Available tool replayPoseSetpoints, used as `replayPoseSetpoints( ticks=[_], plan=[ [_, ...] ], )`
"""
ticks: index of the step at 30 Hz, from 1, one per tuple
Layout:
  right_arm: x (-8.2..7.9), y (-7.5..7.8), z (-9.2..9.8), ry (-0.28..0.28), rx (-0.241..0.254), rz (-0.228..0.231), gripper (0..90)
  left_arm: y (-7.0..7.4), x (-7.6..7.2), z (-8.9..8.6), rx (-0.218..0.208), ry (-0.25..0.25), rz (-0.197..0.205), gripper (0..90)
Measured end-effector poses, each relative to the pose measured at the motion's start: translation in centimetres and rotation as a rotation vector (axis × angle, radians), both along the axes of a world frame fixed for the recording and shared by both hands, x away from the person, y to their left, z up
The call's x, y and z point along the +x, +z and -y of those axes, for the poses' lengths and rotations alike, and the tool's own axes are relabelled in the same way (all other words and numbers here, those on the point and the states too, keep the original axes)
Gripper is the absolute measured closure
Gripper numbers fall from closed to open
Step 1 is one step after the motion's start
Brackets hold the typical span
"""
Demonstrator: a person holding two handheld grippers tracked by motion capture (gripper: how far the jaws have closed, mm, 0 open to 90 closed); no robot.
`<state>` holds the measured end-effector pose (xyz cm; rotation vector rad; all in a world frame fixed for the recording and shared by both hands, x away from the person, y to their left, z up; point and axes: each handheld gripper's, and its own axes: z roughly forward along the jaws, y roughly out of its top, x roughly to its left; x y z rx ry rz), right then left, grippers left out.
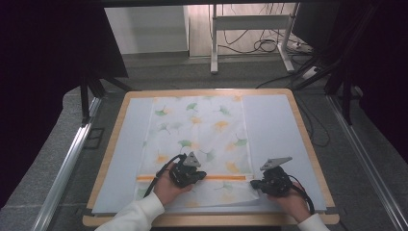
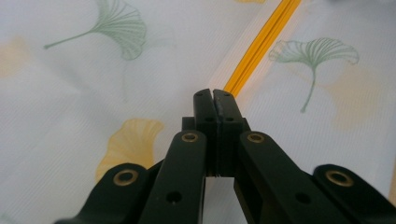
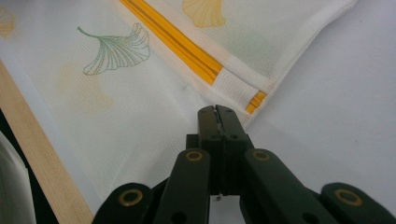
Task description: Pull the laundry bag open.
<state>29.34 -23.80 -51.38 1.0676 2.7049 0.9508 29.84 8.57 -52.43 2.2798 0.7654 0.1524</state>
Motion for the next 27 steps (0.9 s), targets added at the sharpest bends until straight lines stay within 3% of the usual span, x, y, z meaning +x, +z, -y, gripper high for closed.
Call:
replayPoseSetpoints(
  ticks=[7, 27],
  plan=[
    [0.0, 0.0, 0.0, -0.001, 0.003, -0.003, 90.0, -0.1, -0.2, -2.2, -0.015, 0.03, -0.011, 90.0],
    [0.1, 0.0, 0.1, 0.001, 0.005, -0.004, 90.0, -0.2, -0.8, -5.4, 0.001, 0.067, -0.018, 90.0]
  ],
)
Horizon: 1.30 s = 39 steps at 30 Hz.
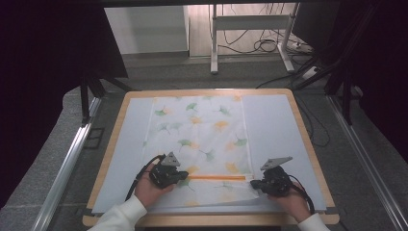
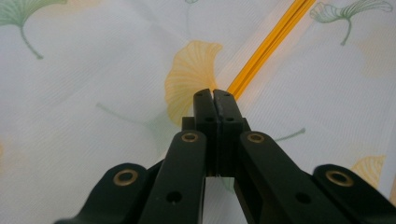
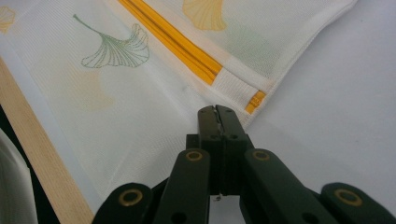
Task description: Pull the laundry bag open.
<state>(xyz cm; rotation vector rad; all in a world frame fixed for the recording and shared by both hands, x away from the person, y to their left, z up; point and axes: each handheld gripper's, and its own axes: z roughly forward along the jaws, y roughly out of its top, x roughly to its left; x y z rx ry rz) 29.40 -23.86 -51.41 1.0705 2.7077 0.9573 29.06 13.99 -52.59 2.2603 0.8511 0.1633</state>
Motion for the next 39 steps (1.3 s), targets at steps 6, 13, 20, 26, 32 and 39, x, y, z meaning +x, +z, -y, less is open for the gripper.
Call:
replayPoseSetpoints(
  ticks=[6, 13, 20, 26, 32, 39],
  plan=[
    [0.0, 0.0, 0.0, 0.002, -0.001, 0.0, 90.0, 0.0, -0.1, -0.9, 0.005, 0.01, -0.003, 90.0],
    [0.0, 0.0, 0.0, 0.001, -0.002, -0.001, 90.0, 0.0, -0.3, -2.2, 0.013, 0.029, -0.008, 90.0],
    [0.0, 0.0, 0.0, 0.001, 0.0, -0.002, 90.0, 0.0, -0.5, -3.1, 0.021, 0.04, -0.014, 90.0],
    [0.0, 0.0, 0.0, 0.0, -0.001, -0.001, 90.0, 0.0, -0.7, -3.7, 0.014, 0.051, -0.015, 90.0],
    [0.0, 0.0, 0.0, 0.0, 0.002, -0.005, 89.9, -0.1, -0.8, -4.5, 0.014, 0.07, -0.015, 90.0],
    [0.1, 0.0, 0.0, 0.002, 0.003, -0.006, 90.0, -0.2, -1.0, -5.9, 0.008, 0.102, -0.022, 90.0]
  ],
)
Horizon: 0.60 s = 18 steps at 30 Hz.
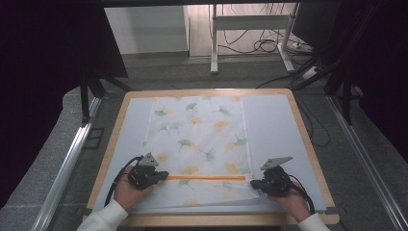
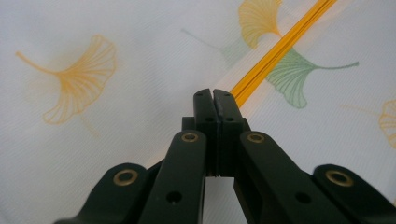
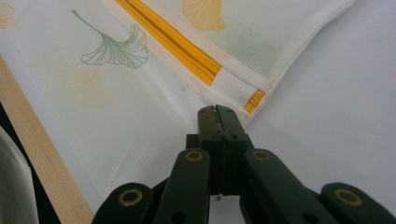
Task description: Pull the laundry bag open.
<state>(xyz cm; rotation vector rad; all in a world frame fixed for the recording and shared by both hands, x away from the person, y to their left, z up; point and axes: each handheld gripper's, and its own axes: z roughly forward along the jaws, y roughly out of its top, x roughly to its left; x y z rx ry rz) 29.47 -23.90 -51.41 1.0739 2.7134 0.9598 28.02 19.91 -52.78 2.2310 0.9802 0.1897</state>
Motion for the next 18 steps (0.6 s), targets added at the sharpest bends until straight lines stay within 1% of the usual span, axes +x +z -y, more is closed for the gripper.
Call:
replayPoseSetpoints(
  ticks=[14, 18],
  plan=[
    [0.0, 0.0, 0.0, -0.003, 0.001, -0.005, 90.0, -0.1, -0.5, -2.2, -0.007, 0.052, -0.005, 90.0],
    [0.1, 0.0, 0.1, -0.002, 0.005, -0.006, 90.0, -0.2, -0.6, -2.6, -0.007, 0.06, -0.002, 90.0]
  ],
)
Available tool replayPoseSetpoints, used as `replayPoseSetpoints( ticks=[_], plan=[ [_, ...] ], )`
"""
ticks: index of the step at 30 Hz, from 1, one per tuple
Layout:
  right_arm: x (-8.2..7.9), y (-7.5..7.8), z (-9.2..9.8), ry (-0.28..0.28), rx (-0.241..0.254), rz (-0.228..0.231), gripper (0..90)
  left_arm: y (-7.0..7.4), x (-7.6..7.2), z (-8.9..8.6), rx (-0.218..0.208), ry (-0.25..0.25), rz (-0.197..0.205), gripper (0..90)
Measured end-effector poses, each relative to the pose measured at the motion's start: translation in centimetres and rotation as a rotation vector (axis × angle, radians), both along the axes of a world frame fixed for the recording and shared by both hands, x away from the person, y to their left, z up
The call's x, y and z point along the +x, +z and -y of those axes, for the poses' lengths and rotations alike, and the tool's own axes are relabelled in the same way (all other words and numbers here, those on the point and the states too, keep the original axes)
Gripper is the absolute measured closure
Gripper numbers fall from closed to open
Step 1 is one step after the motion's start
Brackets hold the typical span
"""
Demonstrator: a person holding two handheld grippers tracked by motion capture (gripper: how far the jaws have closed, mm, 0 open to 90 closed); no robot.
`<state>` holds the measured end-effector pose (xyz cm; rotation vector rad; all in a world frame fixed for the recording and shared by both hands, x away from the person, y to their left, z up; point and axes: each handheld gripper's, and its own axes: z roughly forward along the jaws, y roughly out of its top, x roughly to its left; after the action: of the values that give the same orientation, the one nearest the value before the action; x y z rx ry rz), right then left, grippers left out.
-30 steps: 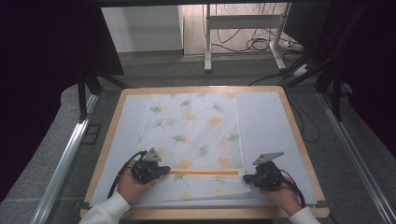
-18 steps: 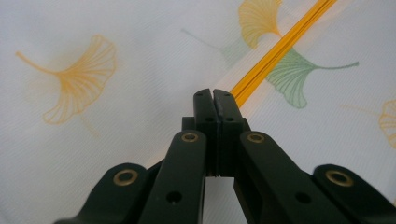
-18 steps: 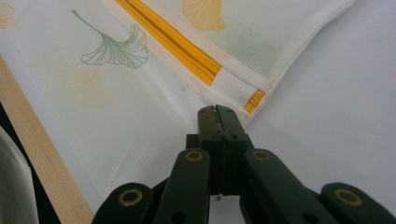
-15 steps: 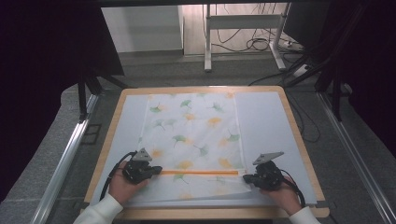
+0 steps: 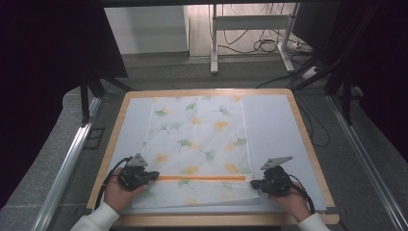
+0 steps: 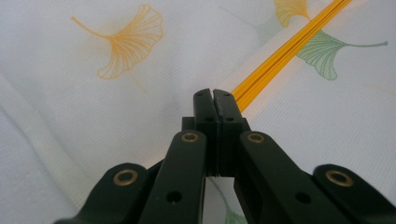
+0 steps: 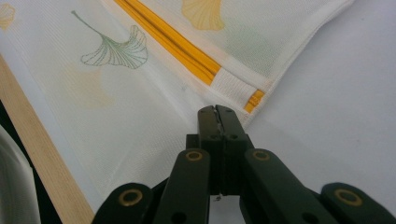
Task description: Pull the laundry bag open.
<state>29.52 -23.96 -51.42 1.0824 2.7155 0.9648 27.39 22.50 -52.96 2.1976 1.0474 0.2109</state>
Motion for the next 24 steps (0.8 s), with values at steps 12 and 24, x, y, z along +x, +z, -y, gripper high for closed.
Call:
replayPoseSetpoints(
  ticks=[12, 24],
  plan=[
    [0.0, 0.0, 0.0, 0.002, -0.002, 0.002, 90.0, 0.2, -0.1, -1.3, 0.032, 0.023, -0.007, 90.0],
    [0.0, 0.0, 0.0, 0.001, -0.003, 0.001, 90.0, 0.1, -0.3, -2.5, 0.037, 0.048, -0.009, 90.0]
  ],
)
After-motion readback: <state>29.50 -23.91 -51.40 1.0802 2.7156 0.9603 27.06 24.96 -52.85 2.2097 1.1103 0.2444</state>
